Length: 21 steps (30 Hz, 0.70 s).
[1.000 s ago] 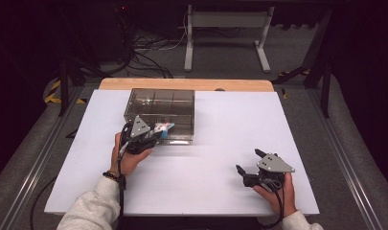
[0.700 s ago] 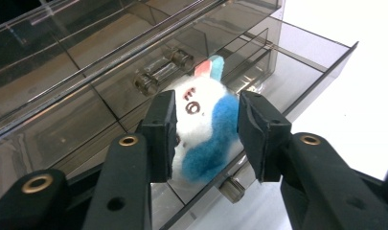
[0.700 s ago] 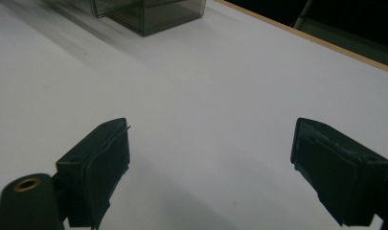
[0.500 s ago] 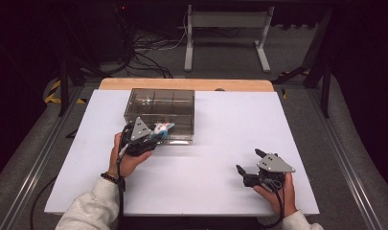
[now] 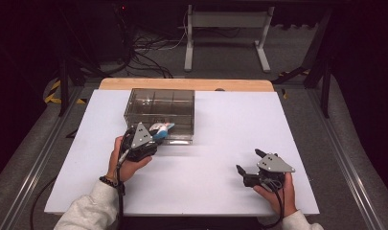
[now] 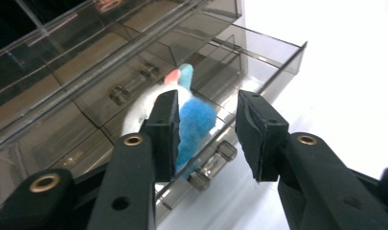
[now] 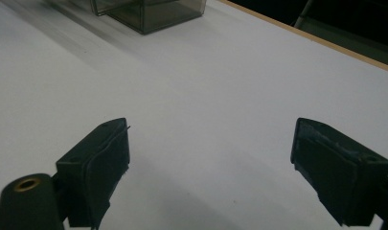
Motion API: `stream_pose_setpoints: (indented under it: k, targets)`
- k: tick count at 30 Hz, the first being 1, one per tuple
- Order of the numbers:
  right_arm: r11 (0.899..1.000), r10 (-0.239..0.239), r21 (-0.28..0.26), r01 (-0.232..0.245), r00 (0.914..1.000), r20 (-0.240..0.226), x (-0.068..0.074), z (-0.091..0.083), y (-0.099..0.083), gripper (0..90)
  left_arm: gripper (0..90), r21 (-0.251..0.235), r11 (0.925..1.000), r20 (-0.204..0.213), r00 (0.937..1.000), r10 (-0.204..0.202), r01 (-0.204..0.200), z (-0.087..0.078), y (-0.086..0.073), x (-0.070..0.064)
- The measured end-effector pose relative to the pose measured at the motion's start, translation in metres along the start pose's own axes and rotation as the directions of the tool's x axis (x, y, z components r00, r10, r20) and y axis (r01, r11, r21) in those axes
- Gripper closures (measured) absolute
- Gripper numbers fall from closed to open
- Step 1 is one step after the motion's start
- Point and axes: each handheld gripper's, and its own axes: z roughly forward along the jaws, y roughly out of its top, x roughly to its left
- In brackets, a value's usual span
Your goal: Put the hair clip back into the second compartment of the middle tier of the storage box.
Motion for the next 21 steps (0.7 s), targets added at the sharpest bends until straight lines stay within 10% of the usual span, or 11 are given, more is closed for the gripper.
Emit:
stream_pose_setpoints:
  k: [21]
  targets:
    - [1.000,0.001,0.004,-0.001,1.0000,-0.003,0.001,0.001,0.000,13.7,89.6,0.027,0.9996,0.015,0.9999,-0.007,0.007,-0.011,-0.020,0.004]
